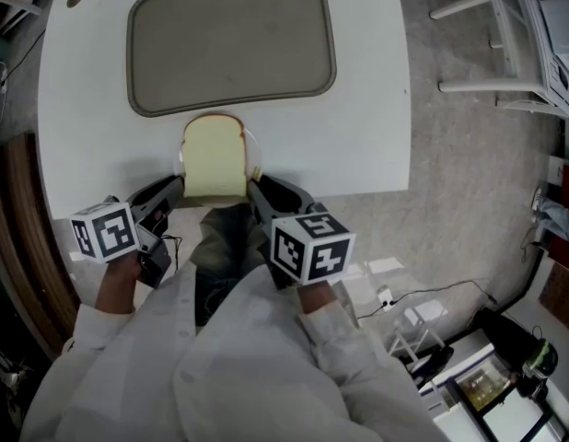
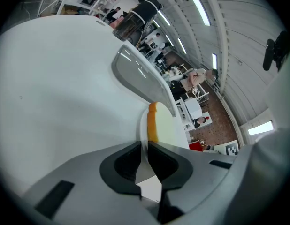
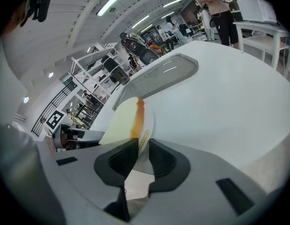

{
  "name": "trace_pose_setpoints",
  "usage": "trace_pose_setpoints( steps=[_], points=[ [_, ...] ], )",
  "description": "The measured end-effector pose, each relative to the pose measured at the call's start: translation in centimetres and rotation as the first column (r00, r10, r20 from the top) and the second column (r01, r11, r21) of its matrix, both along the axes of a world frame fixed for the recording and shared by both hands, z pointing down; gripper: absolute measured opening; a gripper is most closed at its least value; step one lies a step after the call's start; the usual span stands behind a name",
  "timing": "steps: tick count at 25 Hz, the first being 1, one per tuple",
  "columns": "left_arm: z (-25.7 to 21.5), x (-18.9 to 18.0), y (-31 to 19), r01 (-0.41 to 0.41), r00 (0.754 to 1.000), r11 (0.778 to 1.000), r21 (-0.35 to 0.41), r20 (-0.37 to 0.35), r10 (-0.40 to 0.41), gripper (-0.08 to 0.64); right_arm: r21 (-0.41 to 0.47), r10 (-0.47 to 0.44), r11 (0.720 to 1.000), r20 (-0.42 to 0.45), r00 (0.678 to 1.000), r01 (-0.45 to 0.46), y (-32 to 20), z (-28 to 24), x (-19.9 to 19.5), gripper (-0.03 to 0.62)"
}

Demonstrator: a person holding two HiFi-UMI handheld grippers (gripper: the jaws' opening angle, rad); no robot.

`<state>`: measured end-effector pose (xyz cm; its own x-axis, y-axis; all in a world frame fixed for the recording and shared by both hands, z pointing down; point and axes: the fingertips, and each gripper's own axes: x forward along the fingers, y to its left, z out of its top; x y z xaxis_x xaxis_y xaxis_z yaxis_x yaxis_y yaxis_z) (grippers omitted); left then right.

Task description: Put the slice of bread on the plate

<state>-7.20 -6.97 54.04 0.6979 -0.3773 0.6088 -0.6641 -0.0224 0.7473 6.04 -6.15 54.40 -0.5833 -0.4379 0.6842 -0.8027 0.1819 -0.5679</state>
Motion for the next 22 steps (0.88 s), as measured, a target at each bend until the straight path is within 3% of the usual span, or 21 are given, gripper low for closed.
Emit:
trace_pose_setpoints(
  steps=[5,11,22],
  points=[
    [0.16,-0.17,0.02,0.005,1.000,1.000,-0.006,-0.003,-0.005,0.049,-0.010,0.021,1.000,0.015,1.000,-0.020,-0.05,0.15,-0.10,0.074],
    [-0.07,-0.13,-0.07,0.075,0.997,0.997,0.004,-0.016,-0.075,0.043,-0.008,0.058,0.998,0.000,0.998,-0.058,-0.05,0.00,-0.09,0.066],
    [-0.08,0.21,0.33,0.068,0.998,0.998,-0.002,0.018,-0.068,0.043,-0.028,0.021,0.999,-0.035,0.999,-0.022,-0.40,-0.12,0.38,0.057]
  ],
)
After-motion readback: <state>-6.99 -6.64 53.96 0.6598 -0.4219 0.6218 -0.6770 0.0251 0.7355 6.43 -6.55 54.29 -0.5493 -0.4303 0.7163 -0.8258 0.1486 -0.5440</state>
